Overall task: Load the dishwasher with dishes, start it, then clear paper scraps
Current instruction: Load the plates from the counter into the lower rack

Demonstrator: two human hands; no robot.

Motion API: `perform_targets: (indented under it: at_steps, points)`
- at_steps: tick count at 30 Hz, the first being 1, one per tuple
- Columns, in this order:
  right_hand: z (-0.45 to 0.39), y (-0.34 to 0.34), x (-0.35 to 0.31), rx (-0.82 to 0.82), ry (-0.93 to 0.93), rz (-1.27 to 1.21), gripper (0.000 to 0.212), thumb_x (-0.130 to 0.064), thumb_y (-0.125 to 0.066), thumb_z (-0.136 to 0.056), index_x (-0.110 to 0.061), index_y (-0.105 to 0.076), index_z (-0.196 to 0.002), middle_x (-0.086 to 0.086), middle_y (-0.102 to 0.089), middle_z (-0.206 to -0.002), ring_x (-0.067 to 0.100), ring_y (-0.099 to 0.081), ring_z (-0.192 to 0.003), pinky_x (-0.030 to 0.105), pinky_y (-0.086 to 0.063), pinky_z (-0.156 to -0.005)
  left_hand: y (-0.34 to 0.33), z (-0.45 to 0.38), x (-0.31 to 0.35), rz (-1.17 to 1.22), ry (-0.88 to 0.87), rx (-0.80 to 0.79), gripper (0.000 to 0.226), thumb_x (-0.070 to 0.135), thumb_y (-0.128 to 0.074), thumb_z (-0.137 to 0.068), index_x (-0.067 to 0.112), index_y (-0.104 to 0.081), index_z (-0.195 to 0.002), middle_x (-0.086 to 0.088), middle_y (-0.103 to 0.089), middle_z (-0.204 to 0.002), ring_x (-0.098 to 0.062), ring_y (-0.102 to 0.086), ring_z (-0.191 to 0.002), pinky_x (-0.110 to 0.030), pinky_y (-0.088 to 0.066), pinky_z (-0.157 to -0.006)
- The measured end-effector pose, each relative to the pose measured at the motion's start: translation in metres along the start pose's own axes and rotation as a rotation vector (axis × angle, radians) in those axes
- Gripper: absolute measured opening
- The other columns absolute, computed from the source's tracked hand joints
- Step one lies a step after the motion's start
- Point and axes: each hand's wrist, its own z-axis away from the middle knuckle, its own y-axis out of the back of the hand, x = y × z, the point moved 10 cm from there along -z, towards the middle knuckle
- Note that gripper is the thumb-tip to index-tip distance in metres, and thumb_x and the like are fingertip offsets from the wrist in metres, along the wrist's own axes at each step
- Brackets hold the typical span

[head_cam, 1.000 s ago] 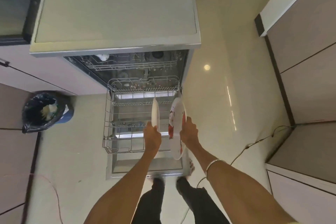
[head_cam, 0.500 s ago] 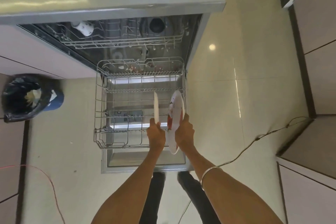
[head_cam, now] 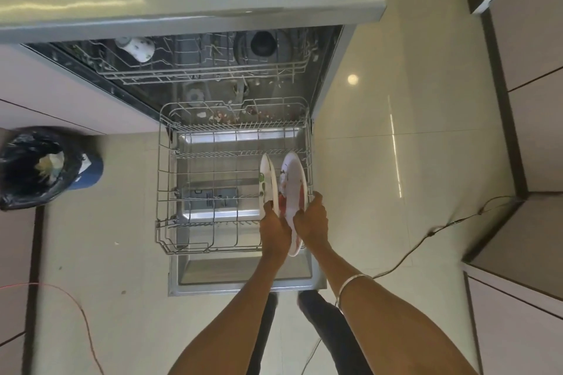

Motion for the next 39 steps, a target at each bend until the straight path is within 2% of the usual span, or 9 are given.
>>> perform_targets:
  at_steps: [3,5,12,16,19,23,29,34,39]
  points:
    - [0.011,0.007,0.002,-0.013,-0.018,0.012,0.069,-0.042,-0.067,-0.088,-0.017,-0.032,-0.142,0.011,-0.059,-0.129,0.032,-0.065,-0.107,0.046,-0.057,-0.09,0.004,0.008,-0.001,-0.01,-0.003,-0.023,0.05,0.028,-0.059,-0.096,0.008,-0.041,-0.138,-0.009,-0.068,-0.117,-0.024,-0.07,-0.093,-0.043,-0.059,-0.083]
    - [0.017,0.011,0.001,-0.036,-0.029,0.032,0.072,-0.047,-0.066,-0.087,-0.02,-0.03,-0.144,0.009,-0.055,-0.134,0.031,-0.062,-0.112,0.047,-0.055,-0.093,0.01,0.018,0.003,-0.042,-0.003,-0.036,0.054,0.028,-0.06,-0.096,0.009,-0.038,-0.141,-0.003,-0.064,-0.122,-0.02,-0.067,-0.102,-0.04,-0.055,-0.089]
    - [0.054,0.051,-0.042,0.0,0.041,0.133,0.069,-0.052,-0.057,-0.092,-0.015,-0.033,-0.145,0.009,-0.049,-0.139,0.029,-0.054,-0.123,0.041,-0.049,-0.098,0.052,0.056,0.023,-0.149,-0.049,0.006,0.043,0.031,-0.045,-0.102,0.016,-0.042,-0.142,-0.005,-0.058,-0.136,-0.028,-0.06,-0.12,-0.042,-0.048,-0.1]
    - [0.081,0.07,-0.075,-0.019,0.108,0.145,0.045,-0.039,-0.055,-0.096,-0.013,-0.048,-0.133,0.007,-0.059,-0.123,0.027,-0.061,-0.111,0.036,-0.053,-0.091,0.082,0.069,0.048,-0.207,-0.132,0.03,0.035,0.028,-0.042,-0.104,0.013,-0.049,-0.135,-0.007,-0.061,-0.126,-0.029,-0.063,-0.112,-0.042,-0.053,-0.094]
    - [0.11,0.089,-0.098,-0.026,0.185,0.207,0.033,-0.032,-0.054,-0.096,-0.013,-0.057,-0.122,0.006,-0.063,-0.113,0.026,-0.065,-0.102,0.036,-0.055,-0.086,0.1,0.078,0.061,-0.312,-0.14,0.003,0.039,0.028,-0.033,-0.106,0.007,-0.048,-0.134,-0.013,-0.055,-0.13,-0.03,-0.056,-0.118,-0.041,-0.048,-0.098]
    - [0.151,0.107,-0.125,-0.087,0.277,0.365,0.033,-0.013,-0.049,-0.096,-0.001,-0.052,-0.127,0.017,-0.059,-0.118,0.034,-0.059,-0.108,0.041,-0.051,-0.092,0.123,0.1,0.081,-0.397,-0.188,-0.025,0.04,0.025,-0.027,-0.106,0.001,-0.049,-0.128,-0.02,-0.056,-0.122,-0.034,-0.054,-0.115,-0.045,-0.045,-0.1]
    - [0.153,0.089,-0.137,-0.148,0.376,0.508,0.042,-0.019,-0.05,-0.095,0.003,-0.045,-0.13,0.016,-0.068,-0.105,0.031,-0.067,-0.092,0.033,-0.053,-0.071,0.163,0.127,0.091,-0.429,-0.161,-0.008,0.042,0.024,-0.026,-0.105,-0.004,-0.049,-0.126,-0.025,-0.055,-0.125,-0.038,-0.053,-0.115,-0.049,-0.044,-0.1]
    - [0.212,0.078,-0.179,-0.218,0.548,0.786,0.037,-0.013,-0.046,-0.095,-0.001,-0.05,-0.131,0.016,-0.048,-0.135,0.033,-0.047,-0.125,0.04,-0.04,-0.096,0.198,0.143,0.084,-0.421,-0.146,0.047,0.043,0.024,-0.028,-0.105,-0.006,-0.05,-0.126,-0.027,-0.055,-0.127,-0.039,-0.052,-0.117,-0.049,-0.044,-0.102]
    - [0.254,0.045,-0.211,-0.162,0.813,1.162,0.034,-0.021,-0.041,-0.1,-0.009,-0.06,-0.125,0.014,-0.054,-0.131,0.029,-0.046,-0.126,0.04,-0.033,-0.106,0.248,0.15,0.071,-0.387,-0.124,0.114,0.043,0.024,-0.028,-0.105,-0.007,-0.053,-0.12,-0.027,-0.057,-0.12,-0.037,-0.055,-0.111,-0.049,-0.046,-0.097]
